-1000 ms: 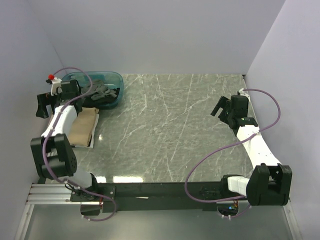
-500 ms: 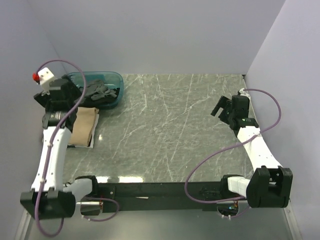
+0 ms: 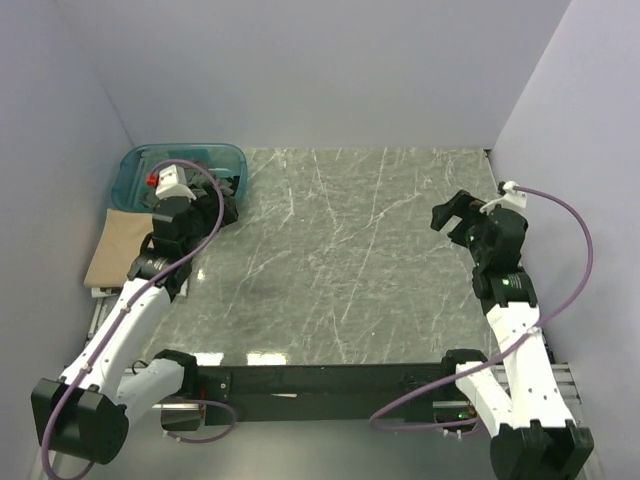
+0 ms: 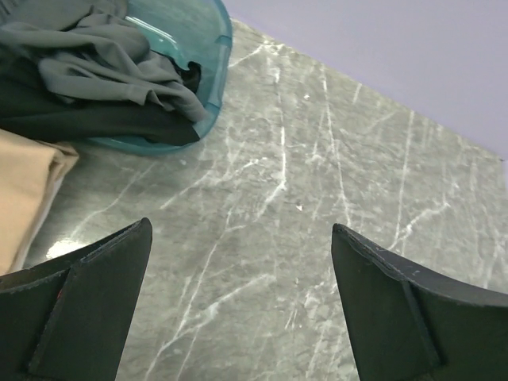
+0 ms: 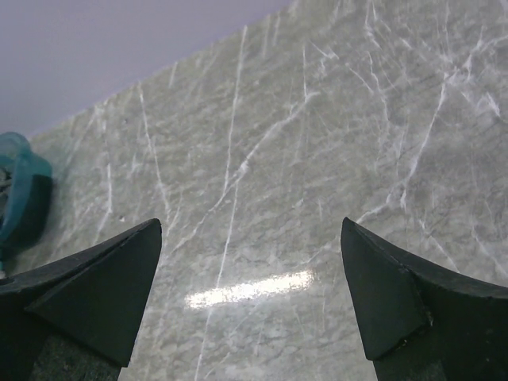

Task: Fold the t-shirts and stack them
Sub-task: Reset both grippers

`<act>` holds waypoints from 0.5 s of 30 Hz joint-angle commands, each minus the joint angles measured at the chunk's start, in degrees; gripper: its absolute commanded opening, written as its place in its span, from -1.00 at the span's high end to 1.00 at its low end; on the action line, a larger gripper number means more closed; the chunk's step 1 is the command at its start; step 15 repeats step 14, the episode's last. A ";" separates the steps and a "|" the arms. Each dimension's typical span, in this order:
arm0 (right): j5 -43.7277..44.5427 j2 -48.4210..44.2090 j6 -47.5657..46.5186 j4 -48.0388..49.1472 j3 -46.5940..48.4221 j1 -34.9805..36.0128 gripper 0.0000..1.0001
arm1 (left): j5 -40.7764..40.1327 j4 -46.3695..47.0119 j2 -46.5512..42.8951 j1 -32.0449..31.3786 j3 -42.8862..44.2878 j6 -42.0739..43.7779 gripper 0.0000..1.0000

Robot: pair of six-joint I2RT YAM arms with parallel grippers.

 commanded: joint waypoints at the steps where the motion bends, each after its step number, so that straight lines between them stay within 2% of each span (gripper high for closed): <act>1: 0.04 -4.14 0.15 0.40 -0.45 -0.31 -1.00 | 2.88 7.08 -4.01 -0.10 -2.21 -1.13 -0.99; 4: 1.19 -8.45 0.42 0.66 -3.17 -0.30 -1.00 | 0.42 6.92 -4.98 -0.02 -4.85 -0.96 -0.99; 6: 3.73 -11.44 1.73 0.66 -4.85 -0.30 -1.00 | -0.28 3.58 -4.37 -0.02 -4.51 -0.78 -0.99; 8: 1.82 -13.81 1.39 2.15 -6.51 -0.30 -1.00 | -1.08 1.47 -4.02 -0.10 -4.42 -1.22 -0.99; 15: 1.98 -14.62 0.95 1.11 -7.31 -0.39 -1.00 | -0.81 1.11 -5.51 -0.02 -5.82 -1.84 -0.99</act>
